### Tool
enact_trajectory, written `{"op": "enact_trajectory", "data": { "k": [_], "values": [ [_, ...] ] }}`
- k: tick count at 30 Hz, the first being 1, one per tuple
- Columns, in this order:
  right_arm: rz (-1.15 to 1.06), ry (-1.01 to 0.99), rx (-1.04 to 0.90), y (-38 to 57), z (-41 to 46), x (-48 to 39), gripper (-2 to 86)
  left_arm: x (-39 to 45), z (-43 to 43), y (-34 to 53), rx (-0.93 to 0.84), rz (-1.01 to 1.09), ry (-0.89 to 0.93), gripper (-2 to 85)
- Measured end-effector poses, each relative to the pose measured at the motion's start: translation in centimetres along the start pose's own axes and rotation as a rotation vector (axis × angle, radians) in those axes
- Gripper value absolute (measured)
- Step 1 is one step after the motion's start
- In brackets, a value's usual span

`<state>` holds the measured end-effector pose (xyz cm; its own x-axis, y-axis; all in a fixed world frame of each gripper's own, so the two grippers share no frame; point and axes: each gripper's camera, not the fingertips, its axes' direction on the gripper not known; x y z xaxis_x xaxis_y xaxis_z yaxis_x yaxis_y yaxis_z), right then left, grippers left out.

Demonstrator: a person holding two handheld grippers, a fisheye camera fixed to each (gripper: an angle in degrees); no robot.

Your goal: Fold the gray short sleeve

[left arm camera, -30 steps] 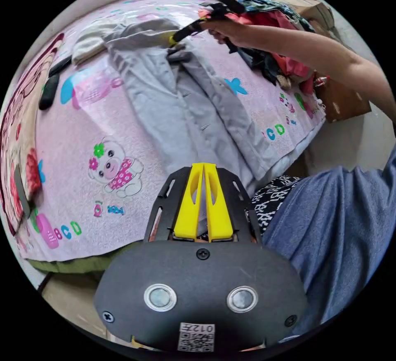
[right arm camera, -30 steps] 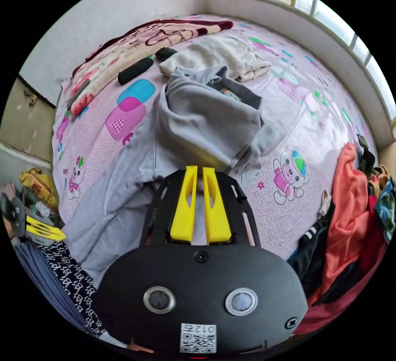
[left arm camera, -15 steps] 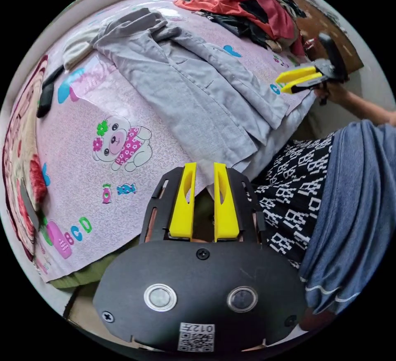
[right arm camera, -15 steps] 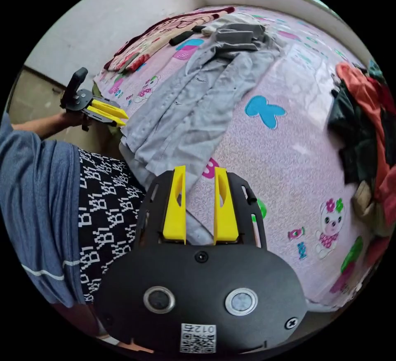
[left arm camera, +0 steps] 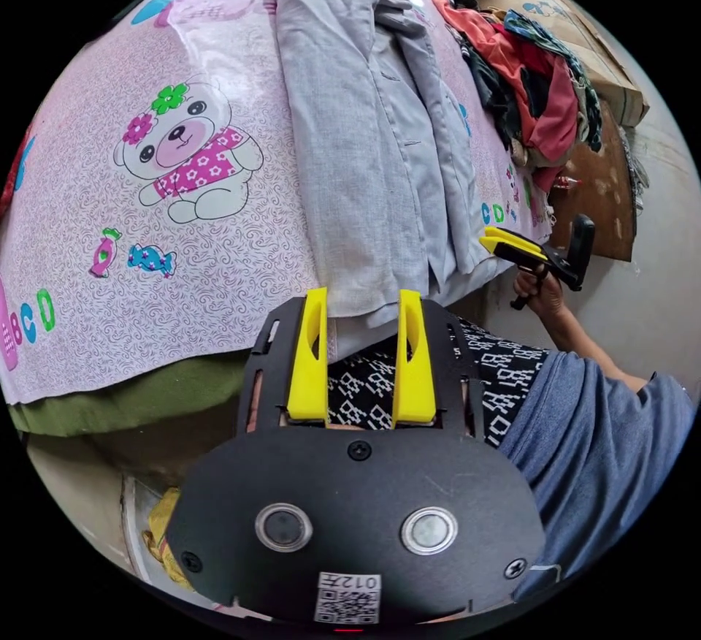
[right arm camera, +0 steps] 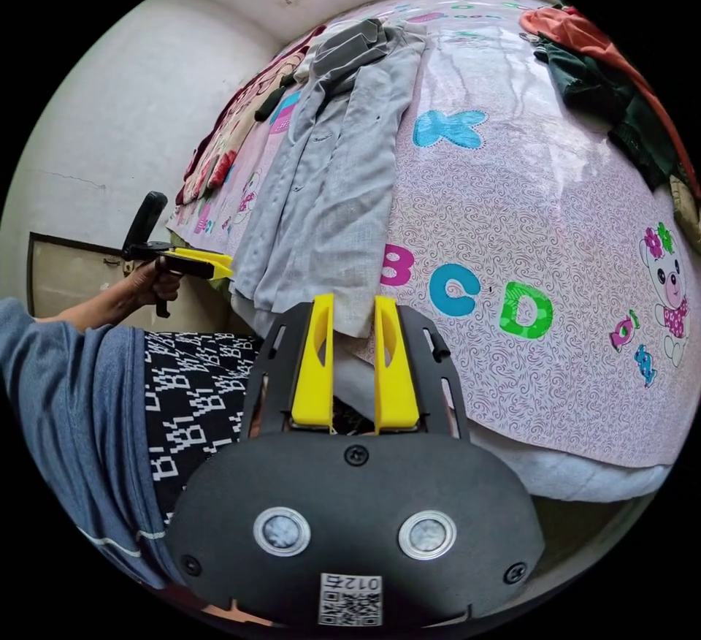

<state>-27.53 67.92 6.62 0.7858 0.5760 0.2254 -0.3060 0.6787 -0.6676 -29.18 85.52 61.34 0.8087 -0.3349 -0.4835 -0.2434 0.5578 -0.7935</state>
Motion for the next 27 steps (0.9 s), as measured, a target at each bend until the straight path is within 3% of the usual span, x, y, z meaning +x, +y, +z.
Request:
{"op": "enact_trajectory", "data": {
  "k": [6, 18, 27],
  "values": [
    [0.011, 0.000, -0.006, 2.7, -2.1, 0.6, 8.7, -1.8, -1.6, 1.0, 0.032, -0.101, -0.026, 14.0],
    [-0.009, -0.023, -0.004, 6.7, -4.2, 2.5, 8.2, -6.1, -2.1, 1.9, 0.099, -0.284, 0.131, 14.0],
    [-0.039, -0.078, -0.006, 8.1, -4.6, 5.2, 7.9, -7.0, -2.1, 1.1, 0.115, -0.252, 0.026, 12.3]
  ]
}}
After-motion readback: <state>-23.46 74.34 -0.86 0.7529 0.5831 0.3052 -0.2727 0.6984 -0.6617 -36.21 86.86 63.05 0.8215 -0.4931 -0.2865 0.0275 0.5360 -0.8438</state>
